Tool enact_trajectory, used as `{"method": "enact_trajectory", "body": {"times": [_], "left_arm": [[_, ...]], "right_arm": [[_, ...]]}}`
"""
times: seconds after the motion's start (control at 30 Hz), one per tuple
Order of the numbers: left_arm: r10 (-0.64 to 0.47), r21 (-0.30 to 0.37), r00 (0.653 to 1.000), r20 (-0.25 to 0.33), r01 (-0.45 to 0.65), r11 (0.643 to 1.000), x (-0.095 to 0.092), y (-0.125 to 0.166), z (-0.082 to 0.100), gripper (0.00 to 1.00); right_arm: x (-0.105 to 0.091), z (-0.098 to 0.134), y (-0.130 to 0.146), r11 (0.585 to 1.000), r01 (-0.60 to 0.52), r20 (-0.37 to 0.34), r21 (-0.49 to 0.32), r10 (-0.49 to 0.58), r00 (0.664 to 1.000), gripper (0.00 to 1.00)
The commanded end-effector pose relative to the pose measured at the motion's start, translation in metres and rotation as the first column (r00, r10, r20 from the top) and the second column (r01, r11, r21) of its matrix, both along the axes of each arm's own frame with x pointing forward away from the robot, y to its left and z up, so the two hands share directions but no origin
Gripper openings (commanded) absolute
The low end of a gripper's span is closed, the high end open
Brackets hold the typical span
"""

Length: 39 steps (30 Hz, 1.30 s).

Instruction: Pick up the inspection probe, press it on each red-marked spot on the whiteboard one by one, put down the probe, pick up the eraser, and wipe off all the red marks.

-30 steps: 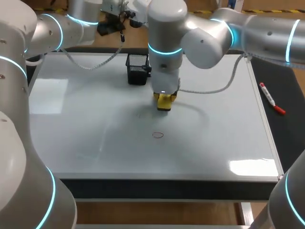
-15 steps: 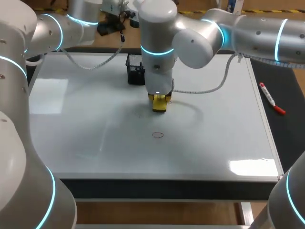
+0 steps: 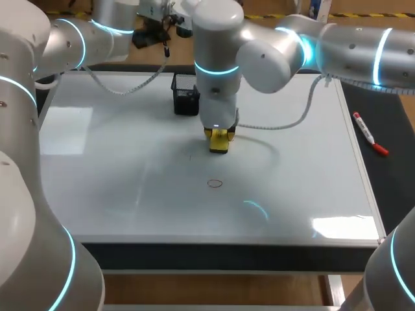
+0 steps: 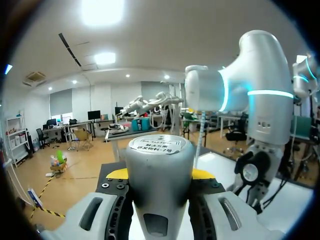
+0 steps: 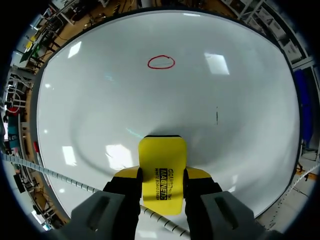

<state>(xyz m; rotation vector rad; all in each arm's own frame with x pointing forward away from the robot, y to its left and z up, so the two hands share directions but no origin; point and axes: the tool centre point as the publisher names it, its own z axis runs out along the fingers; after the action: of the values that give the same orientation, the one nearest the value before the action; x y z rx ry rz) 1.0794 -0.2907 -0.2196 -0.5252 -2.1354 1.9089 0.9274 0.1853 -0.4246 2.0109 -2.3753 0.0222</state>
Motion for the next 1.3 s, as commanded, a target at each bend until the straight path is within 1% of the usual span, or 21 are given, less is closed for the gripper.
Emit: {"method": "enact_trajectory", "body": {"times": [0.03, 0.27, 0.5, 0.7, 0.83, 0.93, 1.0, 1.17, 1.2, 1.3], "left_arm": [[-0.215, 0.015, 0.976, -0.025, 0.215, 0.976, 0.007, -0.001, -0.002, 0.0], [-0.215, 0.015, 0.976, -0.025, 0.215, 0.976, 0.007, -0.001, -0.002, 0.0], [-0.215, 0.015, 0.976, -0.025, 0.215, 0.976, 0.007, -0.001, -0.002, 0.0], [-0.215, 0.015, 0.976, -0.025, 0.215, 0.976, 0.007, -0.001, -0.002, 0.0], [-0.215, 0.015, 0.976, -0.025, 0.215, 0.976, 0.007, -0.001, -0.002, 0.0], [-0.215, 0.015, 0.976, -0.025, 0.215, 0.976, 0.007, -0.001, -0.002, 0.0], [-0.215, 0.015, 0.976, -0.025, 0.215, 0.976, 0.007, -0.001, -0.002, 0.0], [-0.215, 0.015, 0.976, -0.025, 0.215, 0.976, 0.007, -0.001, -0.002, 0.0], [-0.215, 0.015, 0.976, -0.025, 0.215, 0.976, 0.007, -0.001, -0.002, 0.0], [-0.215, 0.015, 0.976, -0.025, 0.215, 0.976, 0.007, -0.001, -0.002, 0.0]], "right_arm": [[0.001, -0.003, -0.013, 1.0, 0.016, -0.001, -0.007, -0.016, 1.0, 0.0], [-0.001, -0.007, -0.037, 0.998, 0.064, -0.008, -0.025, -0.064, 0.998, 0.0], [-0.004, -0.005, -0.064, 0.991, 0.124, -0.007, -0.04, -0.125, 0.992, 0.0], [-0.007, -0.002, -0.078, 0.988, 0.149, -0.002, -0.049, -0.149, 0.989, 0.0], [-0.005, 0.008, -0.085, 0.983, 0.183, 0.008, -0.033, -0.182, 0.983, 0.0], [-0.002, 0.023, -0.093, 0.978, 0.206, 0.015, -0.005, -0.206, 0.978, 0.0], [0.002, 0.033, -0.102, 0.971, 0.239, 0.022, 0.021, -0.239, 0.971, 0.0], [0.011, 0.052, -0.128, 0.952, 0.304, 0.056, 0.043, -0.306, 0.95, 0.0], [0.012, 0.054, -0.134, 0.948, 0.317, 0.066, 0.035, -0.319, 0.945, 0.0], [0.015, 0.058, -0.153, 0.925, 0.377, 0.073, 0.047, -0.379, 0.922, 0.0]]}}
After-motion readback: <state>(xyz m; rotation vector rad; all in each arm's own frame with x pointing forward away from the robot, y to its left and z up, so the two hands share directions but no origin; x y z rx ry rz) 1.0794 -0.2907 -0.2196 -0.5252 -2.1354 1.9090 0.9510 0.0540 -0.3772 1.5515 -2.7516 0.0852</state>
